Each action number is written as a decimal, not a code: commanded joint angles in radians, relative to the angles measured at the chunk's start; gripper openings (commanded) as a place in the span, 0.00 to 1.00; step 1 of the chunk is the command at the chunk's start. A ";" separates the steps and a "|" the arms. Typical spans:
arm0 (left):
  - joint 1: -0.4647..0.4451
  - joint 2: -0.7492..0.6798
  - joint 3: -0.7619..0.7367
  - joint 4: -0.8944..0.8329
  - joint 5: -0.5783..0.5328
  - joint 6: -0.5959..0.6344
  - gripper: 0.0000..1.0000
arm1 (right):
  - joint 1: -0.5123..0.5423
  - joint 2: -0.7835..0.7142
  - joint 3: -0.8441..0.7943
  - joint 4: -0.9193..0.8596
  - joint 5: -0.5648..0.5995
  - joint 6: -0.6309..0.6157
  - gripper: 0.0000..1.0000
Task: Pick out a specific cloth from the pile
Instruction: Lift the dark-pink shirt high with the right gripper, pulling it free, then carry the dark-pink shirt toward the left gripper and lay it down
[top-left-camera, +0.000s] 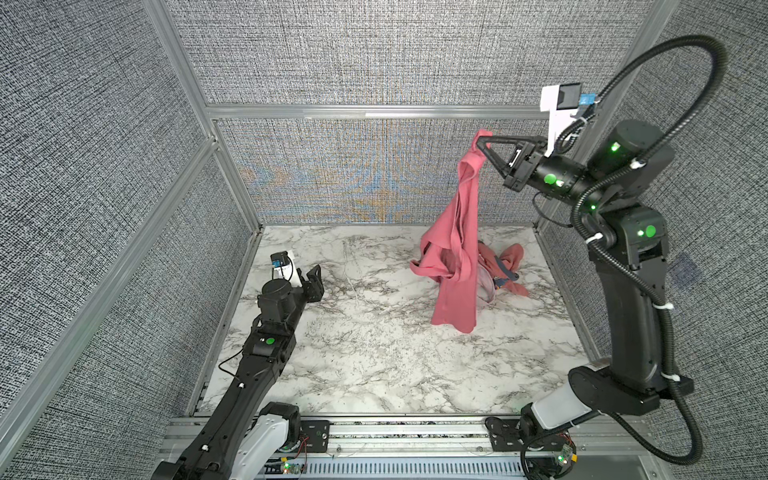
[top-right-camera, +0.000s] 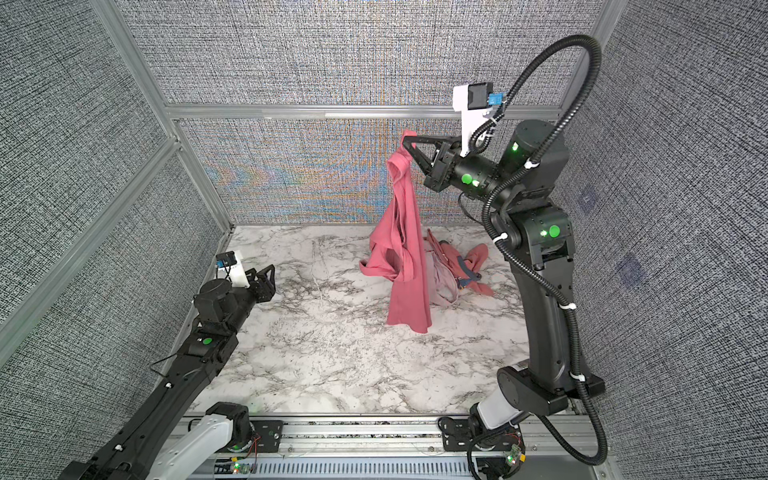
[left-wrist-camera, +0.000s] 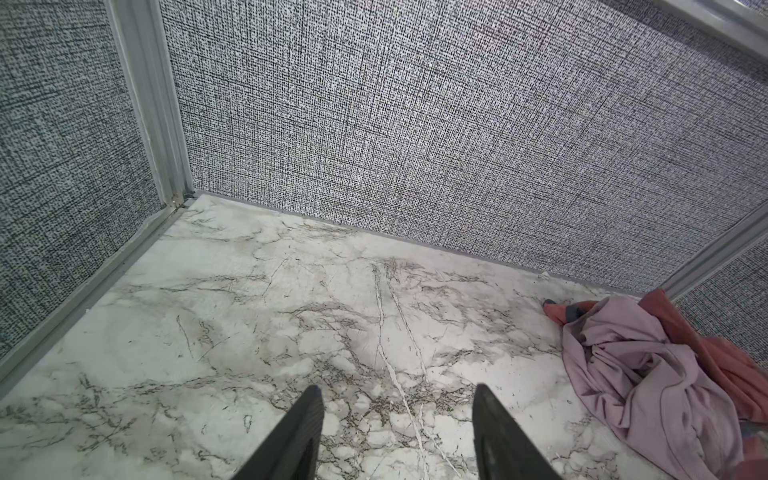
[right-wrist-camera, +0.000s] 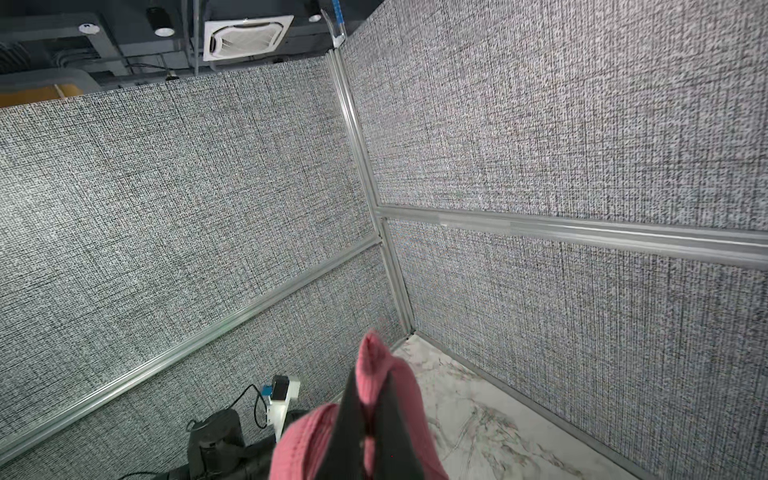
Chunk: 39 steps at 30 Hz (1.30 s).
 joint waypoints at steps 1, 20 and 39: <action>0.000 -0.022 0.009 -0.034 -0.019 -0.014 0.60 | 0.007 0.004 -0.027 0.043 -0.047 0.032 0.00; -0.001 -0.220 0.131 -0.339 -0.129 -0.032 0.59 | 0.336 0.308 -0.202 0.152 0.027 -0.003 0.00; -0.001 -0.233 0.192 -0.414 -0.141 -0.009 0.60 | 0.574 0.839 -0.061 0.261 0.096 0.073 0.25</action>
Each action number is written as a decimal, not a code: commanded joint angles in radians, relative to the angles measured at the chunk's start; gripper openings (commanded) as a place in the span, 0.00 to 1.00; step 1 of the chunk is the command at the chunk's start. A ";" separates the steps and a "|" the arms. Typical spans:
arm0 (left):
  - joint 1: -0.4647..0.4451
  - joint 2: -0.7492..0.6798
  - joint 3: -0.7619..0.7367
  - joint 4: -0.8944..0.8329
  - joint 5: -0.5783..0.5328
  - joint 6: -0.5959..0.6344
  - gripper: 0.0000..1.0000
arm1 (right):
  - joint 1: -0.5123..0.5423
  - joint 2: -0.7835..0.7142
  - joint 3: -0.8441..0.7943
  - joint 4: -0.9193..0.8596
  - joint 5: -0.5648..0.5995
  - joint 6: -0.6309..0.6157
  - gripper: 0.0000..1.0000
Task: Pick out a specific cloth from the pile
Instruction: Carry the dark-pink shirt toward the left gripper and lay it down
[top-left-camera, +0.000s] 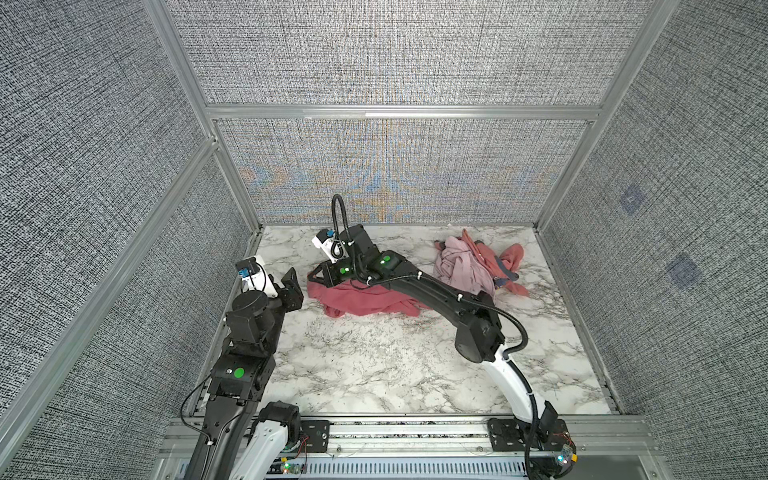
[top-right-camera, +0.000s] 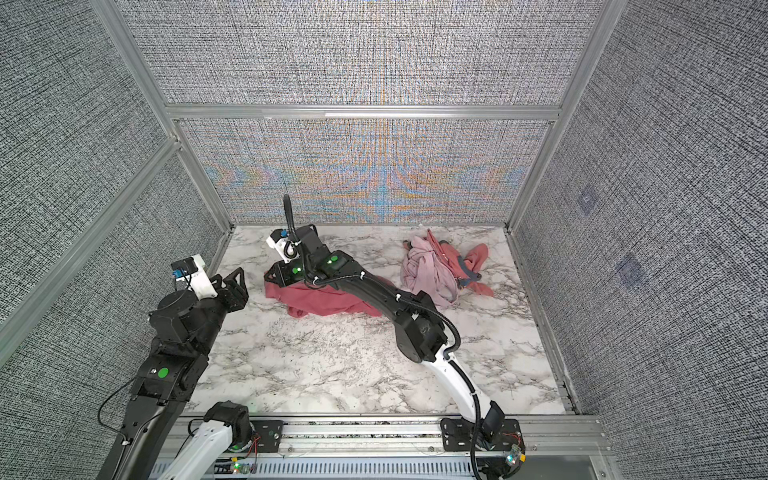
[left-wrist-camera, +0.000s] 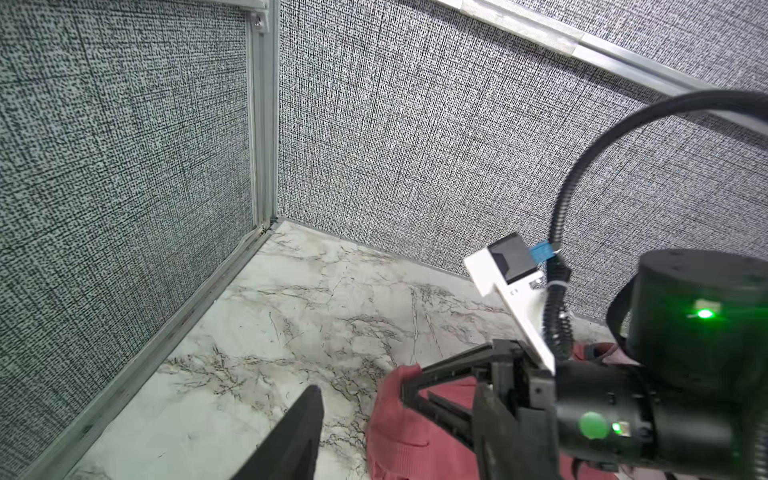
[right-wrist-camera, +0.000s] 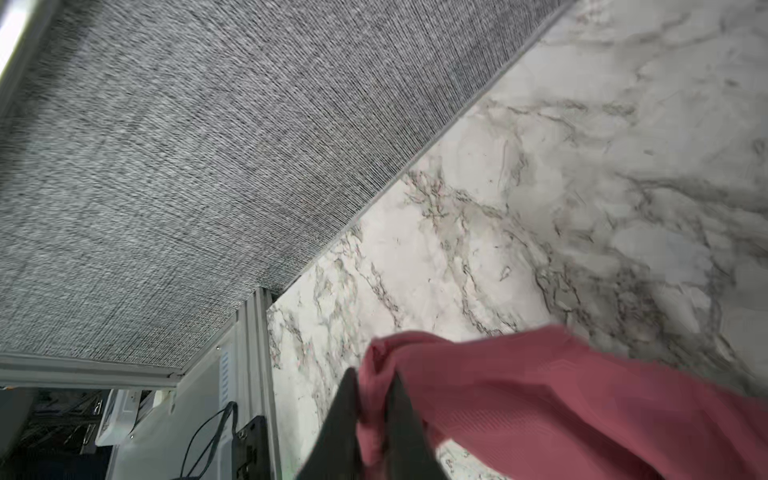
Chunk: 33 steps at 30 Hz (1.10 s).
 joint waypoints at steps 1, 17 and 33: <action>0.000 0.004 -0.004 0.014 0.014 0.005 0.60 | 0.000 -0.006 -0.035 0.057 0.009 0.023 0.29; -0.088 0.232 -0.091 0.246 0.265 -0.023 0.56 | -0.161 -0.602 -0.983 0.450 0.244 0.094 0.41; -0.589 1.013 0.280 0.354 0.123 0.064 0.54 | -0.559 -1.444 -1.558 0.191 0.467 0.078 0.45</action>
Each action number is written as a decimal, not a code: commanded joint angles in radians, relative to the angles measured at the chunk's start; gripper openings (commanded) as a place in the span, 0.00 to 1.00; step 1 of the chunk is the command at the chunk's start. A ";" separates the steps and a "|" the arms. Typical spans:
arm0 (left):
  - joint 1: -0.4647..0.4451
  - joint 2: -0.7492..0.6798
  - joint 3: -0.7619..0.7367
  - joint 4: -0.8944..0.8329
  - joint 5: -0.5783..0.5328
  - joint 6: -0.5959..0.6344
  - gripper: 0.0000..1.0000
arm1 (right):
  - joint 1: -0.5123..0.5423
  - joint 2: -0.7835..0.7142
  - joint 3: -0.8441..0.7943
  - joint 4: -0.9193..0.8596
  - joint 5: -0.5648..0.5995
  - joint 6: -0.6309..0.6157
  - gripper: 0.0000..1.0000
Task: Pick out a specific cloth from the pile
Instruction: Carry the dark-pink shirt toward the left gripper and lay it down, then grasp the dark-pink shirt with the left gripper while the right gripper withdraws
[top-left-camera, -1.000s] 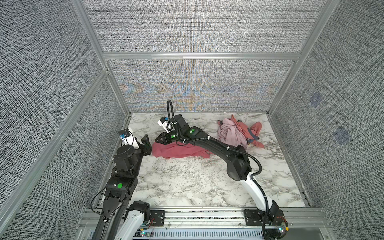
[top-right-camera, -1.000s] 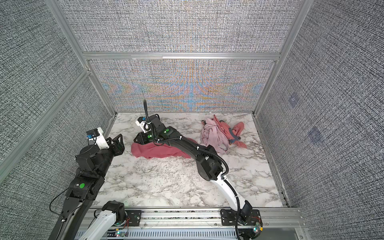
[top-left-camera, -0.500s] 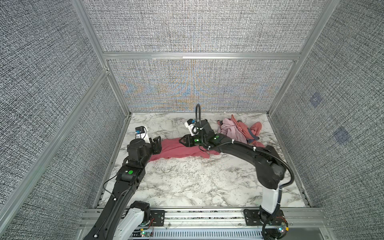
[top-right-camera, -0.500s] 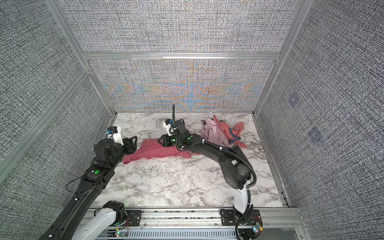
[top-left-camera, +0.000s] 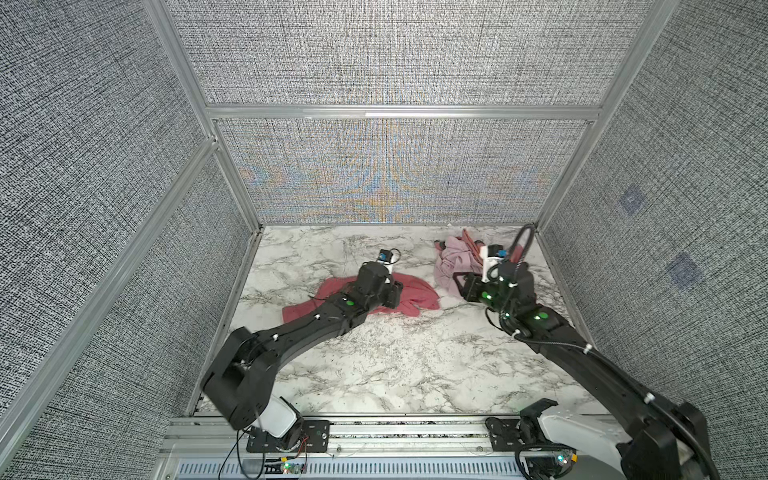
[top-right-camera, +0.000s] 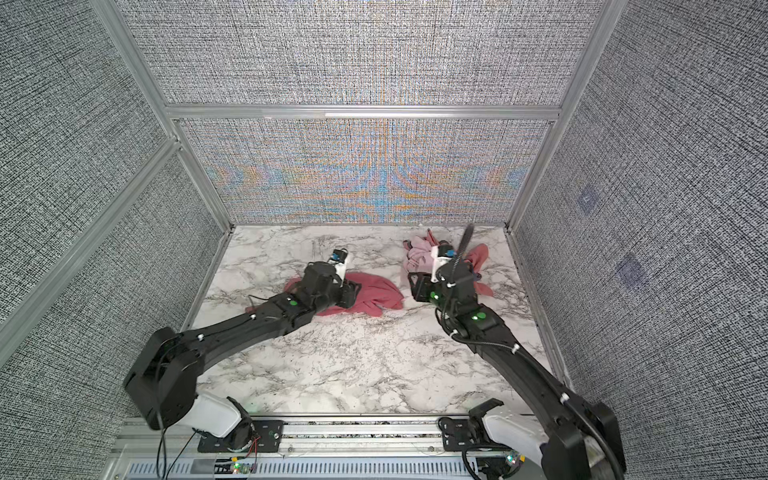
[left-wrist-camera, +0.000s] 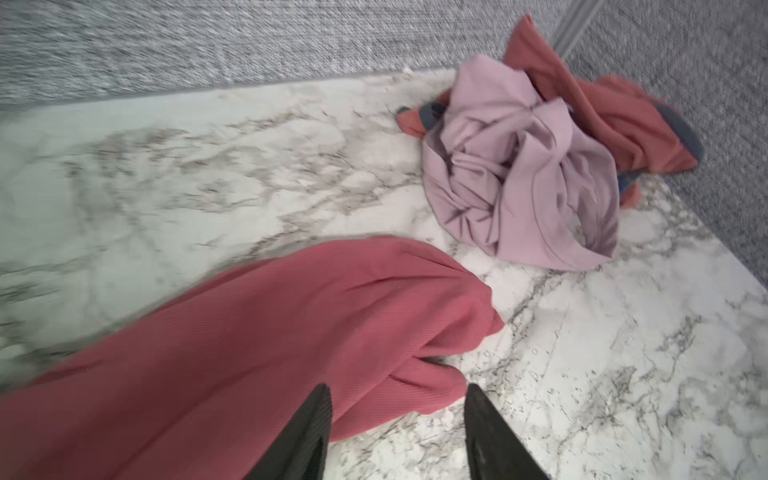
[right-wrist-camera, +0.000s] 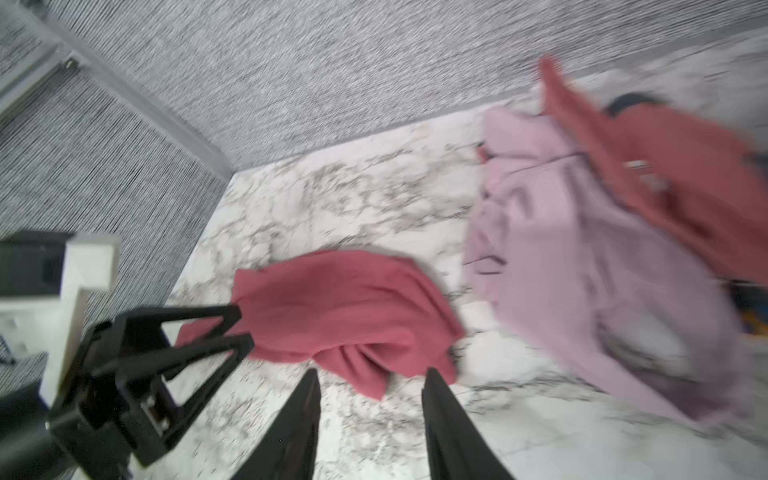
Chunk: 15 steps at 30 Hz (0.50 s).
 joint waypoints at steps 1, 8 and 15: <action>-0.041 0.112 0.103 0.003 -0.005 0.022 0.54 | -0.074 -0.081 -0.033 -0.083 -0.006 0.002 0.45; -0.089 0.373 0.354 -0.142 0.022 0.052 0.53 | -0.220 -0.172 -0.098 -0.120 -0.097 0.018 0.45; -0.102 0.490 0.457 -0.204 0.004 0.081 0.56 | -0.254 -0.165 -0.124 -0.117 -0.150 0.015 0.45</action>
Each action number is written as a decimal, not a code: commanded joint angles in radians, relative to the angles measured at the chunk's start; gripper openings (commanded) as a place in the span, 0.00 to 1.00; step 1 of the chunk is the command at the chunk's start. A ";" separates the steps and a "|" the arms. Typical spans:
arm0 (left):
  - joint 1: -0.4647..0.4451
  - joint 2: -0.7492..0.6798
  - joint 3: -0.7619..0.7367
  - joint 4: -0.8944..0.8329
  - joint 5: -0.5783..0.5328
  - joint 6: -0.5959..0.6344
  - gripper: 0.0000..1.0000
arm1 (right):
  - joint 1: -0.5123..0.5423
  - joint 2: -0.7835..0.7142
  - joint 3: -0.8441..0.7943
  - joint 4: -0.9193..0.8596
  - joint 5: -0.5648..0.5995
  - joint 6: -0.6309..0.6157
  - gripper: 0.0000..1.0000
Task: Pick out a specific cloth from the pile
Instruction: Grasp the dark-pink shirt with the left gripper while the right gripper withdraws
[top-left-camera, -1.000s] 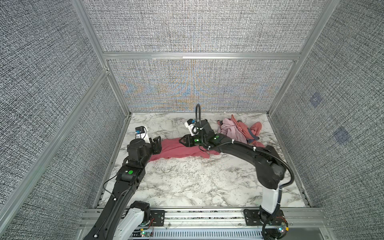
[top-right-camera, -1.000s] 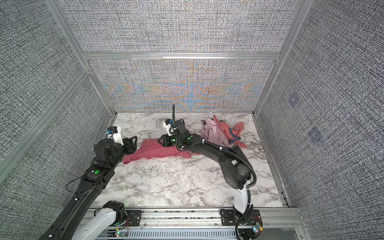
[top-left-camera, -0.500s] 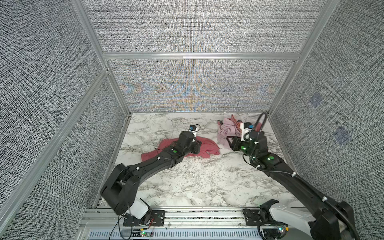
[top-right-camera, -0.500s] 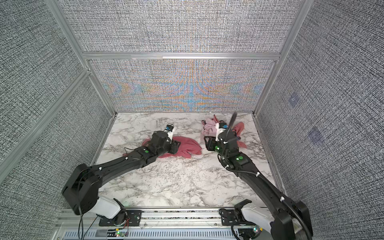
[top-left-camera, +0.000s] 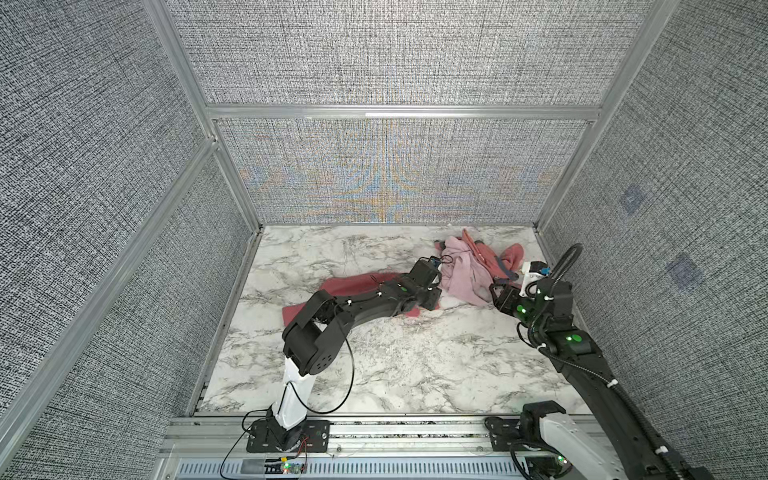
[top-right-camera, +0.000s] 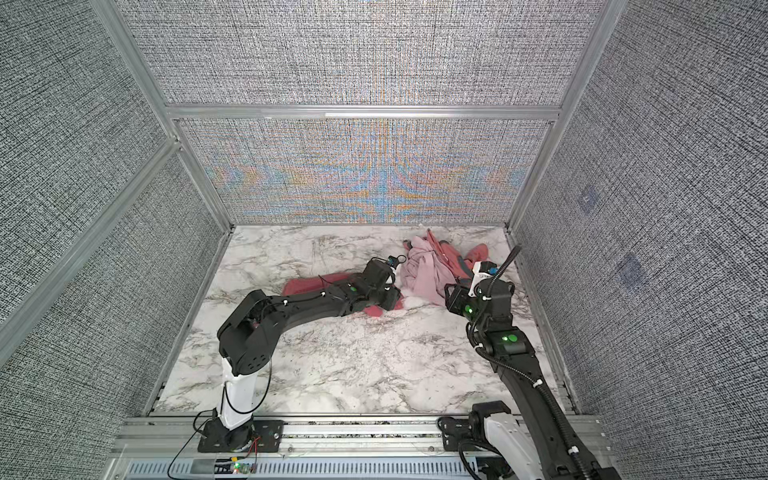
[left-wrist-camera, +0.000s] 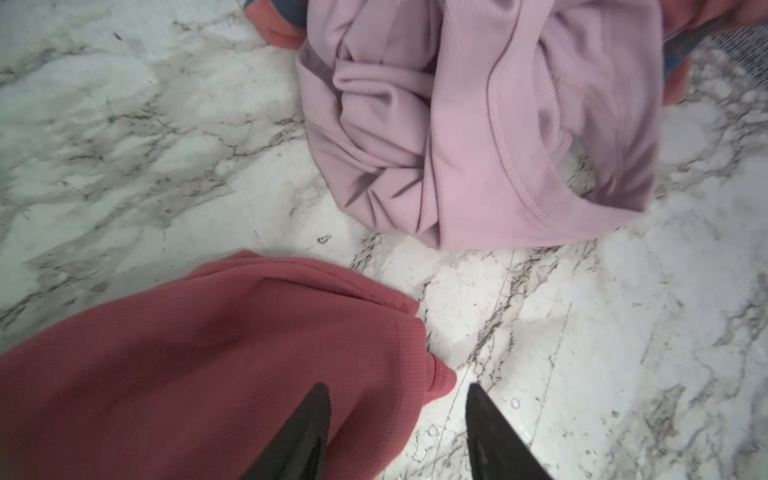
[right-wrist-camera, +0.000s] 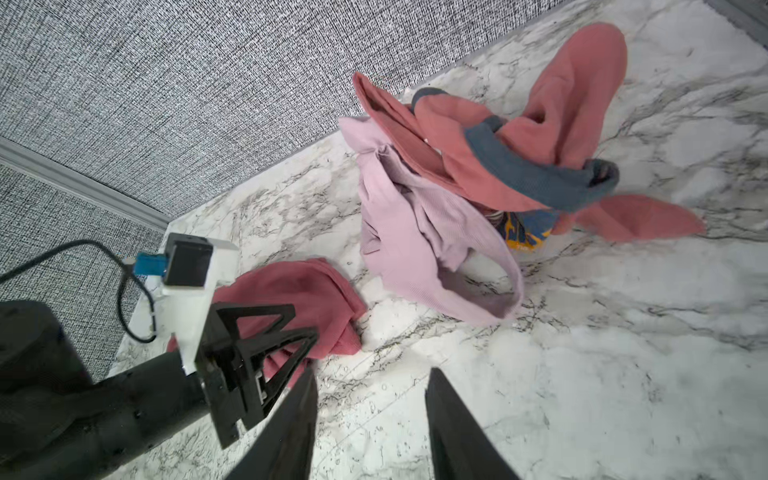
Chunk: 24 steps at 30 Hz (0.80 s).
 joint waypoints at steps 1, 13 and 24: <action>-0.001 0.024 0.037 -0.049 -0.018 0.029 0.56 | -0.007 0.007 -0.001 0.007 -0.035 0.008 0.45; -0.002 0.146 0.149 -0.119 -0.048 0.074 0.52 | -0.021 0.013 -0.001 0.019 -0.071 -0.004 0.45; -0.001 0.204 0.208 -0.198 -0.105 0.032 0.19 | -0.031 -0.003 0.000 0.003 -0.059 -0.009 0.45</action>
